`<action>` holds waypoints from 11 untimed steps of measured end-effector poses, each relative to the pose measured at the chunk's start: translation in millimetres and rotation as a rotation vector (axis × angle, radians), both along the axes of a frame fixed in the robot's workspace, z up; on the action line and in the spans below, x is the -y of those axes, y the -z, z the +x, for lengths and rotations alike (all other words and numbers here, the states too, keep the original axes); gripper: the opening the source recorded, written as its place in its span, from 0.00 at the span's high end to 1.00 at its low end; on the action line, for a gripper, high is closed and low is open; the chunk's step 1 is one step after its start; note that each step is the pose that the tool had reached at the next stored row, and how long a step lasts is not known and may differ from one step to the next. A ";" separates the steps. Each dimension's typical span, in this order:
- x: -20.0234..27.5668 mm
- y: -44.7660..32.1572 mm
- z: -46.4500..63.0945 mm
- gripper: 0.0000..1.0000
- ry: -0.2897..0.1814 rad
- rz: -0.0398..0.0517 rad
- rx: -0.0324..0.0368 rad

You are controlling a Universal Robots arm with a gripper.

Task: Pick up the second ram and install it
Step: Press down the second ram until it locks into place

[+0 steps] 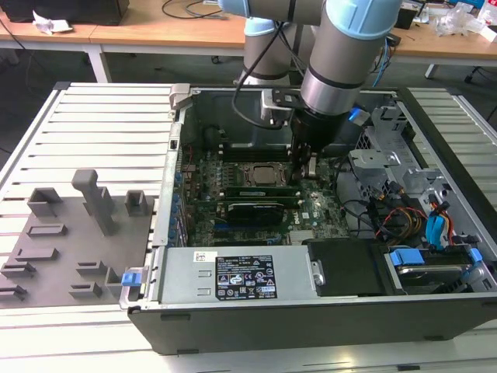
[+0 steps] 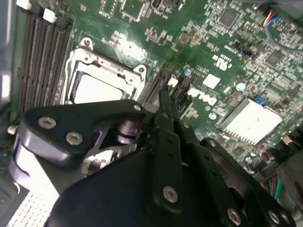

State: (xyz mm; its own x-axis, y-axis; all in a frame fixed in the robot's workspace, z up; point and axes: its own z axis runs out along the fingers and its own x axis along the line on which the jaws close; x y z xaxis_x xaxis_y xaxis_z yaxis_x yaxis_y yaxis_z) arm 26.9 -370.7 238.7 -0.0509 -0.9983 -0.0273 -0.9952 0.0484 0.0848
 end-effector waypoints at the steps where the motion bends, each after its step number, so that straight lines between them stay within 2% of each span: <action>1: 0.1 -0.1 -3.1 0.89 0.000 0.0002 0.0008; 7: 0.5 0.1 -33.8 0.89 0.000 0.0004 0.0050; 9: 0.4 0.9 -51.4 0.89 0.000 0.0015 0.0065; 11: 0.4 1.5 -63.1 0.89 0.000 0.0025 0.0075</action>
